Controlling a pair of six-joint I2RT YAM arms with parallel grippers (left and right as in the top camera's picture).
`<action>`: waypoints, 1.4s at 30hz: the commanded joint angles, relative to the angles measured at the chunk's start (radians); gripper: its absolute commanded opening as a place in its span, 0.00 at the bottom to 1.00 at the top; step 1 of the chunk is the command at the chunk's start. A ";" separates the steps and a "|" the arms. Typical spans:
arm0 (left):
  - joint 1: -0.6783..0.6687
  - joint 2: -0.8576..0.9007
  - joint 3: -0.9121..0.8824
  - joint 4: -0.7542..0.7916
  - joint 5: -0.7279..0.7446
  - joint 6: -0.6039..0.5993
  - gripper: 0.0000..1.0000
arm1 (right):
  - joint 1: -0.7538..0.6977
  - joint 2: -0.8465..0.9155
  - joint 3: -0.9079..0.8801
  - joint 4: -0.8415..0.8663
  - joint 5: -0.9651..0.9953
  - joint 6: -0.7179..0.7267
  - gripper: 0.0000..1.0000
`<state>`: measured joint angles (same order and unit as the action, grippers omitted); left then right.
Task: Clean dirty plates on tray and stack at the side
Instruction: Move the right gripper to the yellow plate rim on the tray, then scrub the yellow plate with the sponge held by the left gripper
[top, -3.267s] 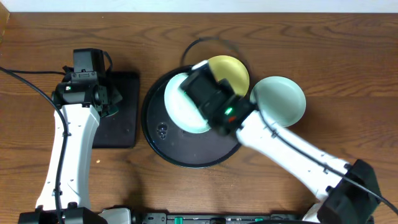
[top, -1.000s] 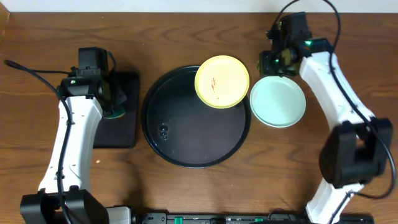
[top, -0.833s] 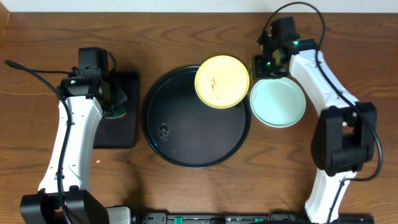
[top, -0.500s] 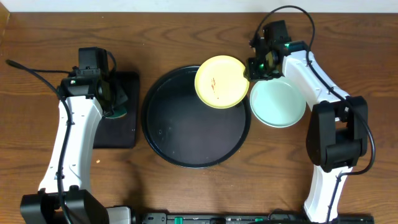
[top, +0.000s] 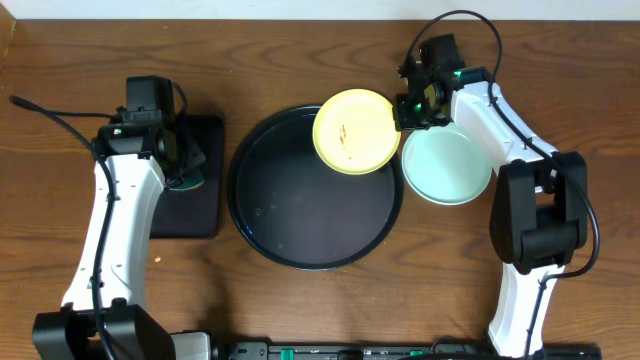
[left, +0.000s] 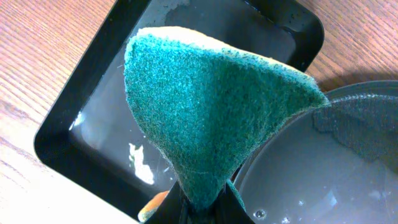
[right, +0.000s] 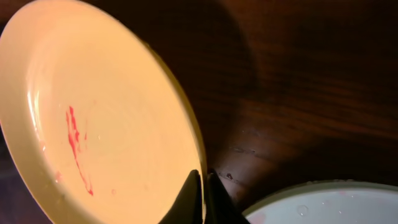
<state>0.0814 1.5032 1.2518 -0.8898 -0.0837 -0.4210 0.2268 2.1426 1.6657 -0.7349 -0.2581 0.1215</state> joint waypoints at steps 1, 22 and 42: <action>0.003 0.001 0.015 0.001 -0.002 0.010 0.07 | 0.005 0.012 0.019 0.002 -0.008 -0.003 0.01; -0.009 -0.012 0.016 0.002 0.021 0.055 0.08 | 0.049 -0.006 0.018 -0.034 -0.006 0.048 0.01; -0.211 0.003 0.015 0.050 0.029 -0.011 0.07 | 0.229 -0.008 -0.138 0.054 0.010 0.298 0.01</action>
<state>-0.1104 1.5032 1.2518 -0.8474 -0.0536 -0.4080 0.4427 2.1643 1.5654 -0.6910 -0.2546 0.3569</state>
